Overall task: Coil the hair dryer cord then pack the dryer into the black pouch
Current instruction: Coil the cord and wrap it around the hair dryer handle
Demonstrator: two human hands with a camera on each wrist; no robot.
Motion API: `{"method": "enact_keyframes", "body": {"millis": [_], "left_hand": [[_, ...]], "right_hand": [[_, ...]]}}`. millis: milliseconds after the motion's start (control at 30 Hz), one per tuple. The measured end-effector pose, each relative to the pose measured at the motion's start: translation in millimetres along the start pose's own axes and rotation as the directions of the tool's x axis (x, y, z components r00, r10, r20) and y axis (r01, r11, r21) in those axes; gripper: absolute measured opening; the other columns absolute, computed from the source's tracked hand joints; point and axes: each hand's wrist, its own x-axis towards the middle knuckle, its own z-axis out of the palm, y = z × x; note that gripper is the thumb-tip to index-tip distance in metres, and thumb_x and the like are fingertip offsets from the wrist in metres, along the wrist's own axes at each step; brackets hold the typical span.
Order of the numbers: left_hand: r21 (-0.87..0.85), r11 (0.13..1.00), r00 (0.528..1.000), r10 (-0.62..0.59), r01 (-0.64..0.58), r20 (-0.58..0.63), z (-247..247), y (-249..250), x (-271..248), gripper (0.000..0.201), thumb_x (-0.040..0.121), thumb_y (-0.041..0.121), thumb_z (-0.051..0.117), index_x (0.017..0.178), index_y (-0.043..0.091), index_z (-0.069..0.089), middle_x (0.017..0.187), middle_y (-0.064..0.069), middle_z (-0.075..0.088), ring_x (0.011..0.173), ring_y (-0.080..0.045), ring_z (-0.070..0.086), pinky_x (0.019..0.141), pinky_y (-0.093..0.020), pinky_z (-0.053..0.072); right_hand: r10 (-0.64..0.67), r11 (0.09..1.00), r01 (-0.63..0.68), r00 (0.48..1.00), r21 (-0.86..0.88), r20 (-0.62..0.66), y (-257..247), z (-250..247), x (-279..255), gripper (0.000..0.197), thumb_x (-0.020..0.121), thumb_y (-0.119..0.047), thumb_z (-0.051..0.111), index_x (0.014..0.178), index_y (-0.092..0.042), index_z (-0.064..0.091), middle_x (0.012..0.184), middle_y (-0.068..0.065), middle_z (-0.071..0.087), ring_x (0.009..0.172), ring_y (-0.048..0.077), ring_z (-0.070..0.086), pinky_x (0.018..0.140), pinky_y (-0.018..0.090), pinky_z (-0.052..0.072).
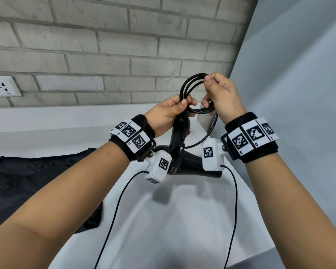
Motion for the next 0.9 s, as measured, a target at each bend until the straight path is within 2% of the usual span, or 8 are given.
{"method": "enact_keyframes", "body": {"millis": [167,233,333,500,567,667,800,900], "left_hand": [[0.053,0.999,0.997,0.000,0.004,-0.078,3,2,8,0.004,0.084,0.024,0.049,0.084,0.020,0.051,0.067,0.015,0.061,0.051,-0.003,0.048,0.058,-0.028,0.043],[0.078,0.997,0.996,-0.007,0.014,-0.085,5,3,10,0.009,0.088,0.024,0.045,0.084,0.019,0.050,0.062,0.015,0.059,0.045,-0.001,0.044,0.055,-0.021,0.040],[0.079,0.995,0.993,-0.054,0.062,-0.101,8,6,13,0.028,0.100,0.031,0.030,0.084,0.018,0.049,0.056,0.014,0.052,0.042,-0.002,0.038,0.056,-0.021,0.035],[0.156,0.984,0.990,-0.067,0.086,-0.123,11,7,15,0.032,0.102,0.027,0.027,0.081,0.017,0.049,0.051,0.014,0.047,0.039,-0.002,0.033,0.052,-0.019,0.024],[0.199,0.976,0.990,-0.067,0.091,-0.122,12,7,15,0.032,0.102,0.024,0.028,0.080,0.016,0.049,0.051,0.014,0.045,0.037,-0.002,0.031,0.050,-0.018,0.023],[0.233,0.969,0.993,-0.054,0.078,-0.109,11,6,14,0.032,0.102,0.020,0.028,0.080,0.016,0.051,0.056,0.012,0.043,0.039,0.000,0.029,0.046,-0.015,0.023],[0.218,0.975,0.993,-0.027,0.051,-0.111,7,8,15,0.029,0.101,0.014,0.030,0.083,0.014,0.053,0.053,0.015,0.049,0.040,0.000,0.029,0.043,-0.012,0.024],[0.197,0.978,0.992,-0.041,0.064,-0.116,5,10,14,0.028,0.100,0.015,0.031,0.083,0.016,0.053,0.056,0.014,0.052,0.035,-0.001,0.030,0.048,-0.020,0.025]], "right_hand": [[0.060,0.997,-0.059,0.998,0.053,-0.009,16,-4,-3,0.030,0.097,-0.014,0.034,0.068,-0.020,0.038,0.063,-0.009,0.039,0.039,0.002,0.041,0.043,0.014,0.019],[0.067,0.995,-0.065,0.998,0.073,-0.017,23,-5,-4,0.028,0.096,-0.015,0.033,0.070,-0.021,0.041,0.064,-0.009,0.042,0.039,0.001,0.043,0.050,0.021,0.022],[0.106,0.994,-0.105,0.994,0.035,-0.018,26,-7,-8,0.028,0.097,-0.017,0.030,0.078,-0.025,0.048,0.047,-0.013,0.038,0.041,0.002,0.044,0.043,0.015,0.022],[0.141,0.988,-0.142,0.990,-0.052,-0.016,25,-11,-12,0.035,0.092,-0.007,0.030,0.096,-0.032,0.054,0.066,-0.003,0.041,0.039,0.006,0.054,0.032,0.014,0.023],[0.155,0.984,-0.154,0.988,-0.092,0.003,23,-12,-12,0.020,0.092,-0.021,0.036,0.088,-0.024,0.056,0.067,-0.005,0.045,0.037,0.007,0.055,0.032,0.015,0.025],[0.192,0.974,-0.192,0.981,-0.124,-0.016,19,-14,-7,0.049,0.097,-0.041,0.027,0.065,-0.016,0.055,0.043,-0.007,0.044,0.032,0.008,0.051,0.038,0.019,0.031],[0.190,0.981,-0.191,0.981,0.024,0.046,21,-9,-4,0.046,0.100,-0.029,0.029,0.061,-0.012,0.046,0.030,-0.009,0.032,0.027,0.005,0.036,0.048,0.021,0.042],[0.194,0.976,-0.198,0.980,0.095,0.049,22,-4,-4,0.042,0.100,-0.026,0.028,0.062,-0.014,0.041,0.029,-0.012,0.029,0.027,0.002,0.025,0.040,0.020,0.042]]}}
